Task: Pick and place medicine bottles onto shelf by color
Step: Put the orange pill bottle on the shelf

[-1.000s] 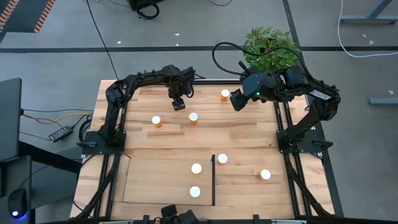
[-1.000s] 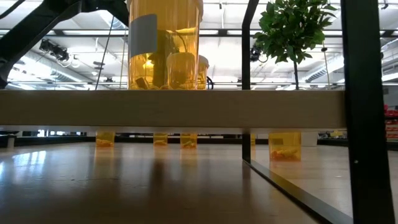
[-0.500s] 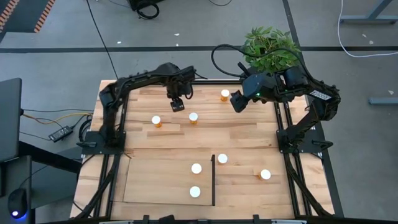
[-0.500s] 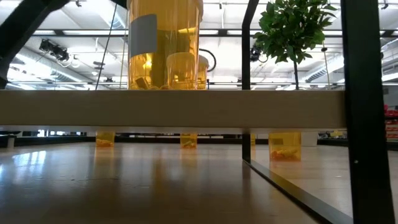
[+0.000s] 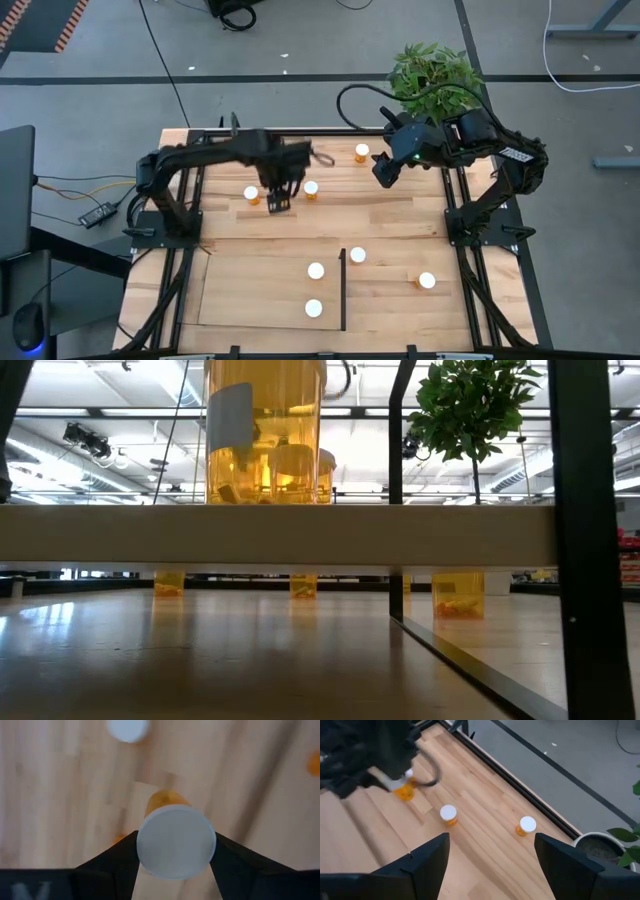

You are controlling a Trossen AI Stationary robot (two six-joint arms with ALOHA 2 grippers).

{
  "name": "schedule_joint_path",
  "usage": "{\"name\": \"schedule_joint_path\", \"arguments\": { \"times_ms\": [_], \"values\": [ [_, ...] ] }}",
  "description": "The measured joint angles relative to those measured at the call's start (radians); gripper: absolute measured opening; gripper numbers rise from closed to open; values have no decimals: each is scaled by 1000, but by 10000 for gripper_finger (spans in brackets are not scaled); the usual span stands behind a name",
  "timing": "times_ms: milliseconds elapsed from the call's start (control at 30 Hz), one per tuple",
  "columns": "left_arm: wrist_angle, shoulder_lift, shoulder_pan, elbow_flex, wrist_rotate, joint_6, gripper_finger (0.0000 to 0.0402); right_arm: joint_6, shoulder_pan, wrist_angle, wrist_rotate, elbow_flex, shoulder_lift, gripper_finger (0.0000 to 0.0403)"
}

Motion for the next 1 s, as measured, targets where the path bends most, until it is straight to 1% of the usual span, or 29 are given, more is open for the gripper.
{"name": "schedule_joint_path", "arguments": {
  "times_ms": [100, 233, 400, 500, 567, 833, 1000],
  "values": [
    [8, -50, -97, -53, 1, -72, 227, -12, 21, 0, 0, 0, 0, 299],
    [39, -100, -243, -136, 1, -205, 225, -27, 45, 0, 0, 0, 0, 299],
    [114, -110, -384, -156, -43, -363, 217, -42, 57, 0, 6, 0, 0, 299],
    [167, -97, -428, -154, -51, -441, 222, -56, 57, 0, 5, 0, 0, 299],
    [175, -78, -452, -154, -52, -478, 226, -67, 57, 0, 3, 0, 0, 299],
    [187, 1, -548, -154, -19, -534, 221, -85, 57, 0, -14, 0, 0, 299],
    [219, 26, -564, -155, -21, -568, 224, -93, 57, 0, -21, 0, 0, 299]
  ]
}}
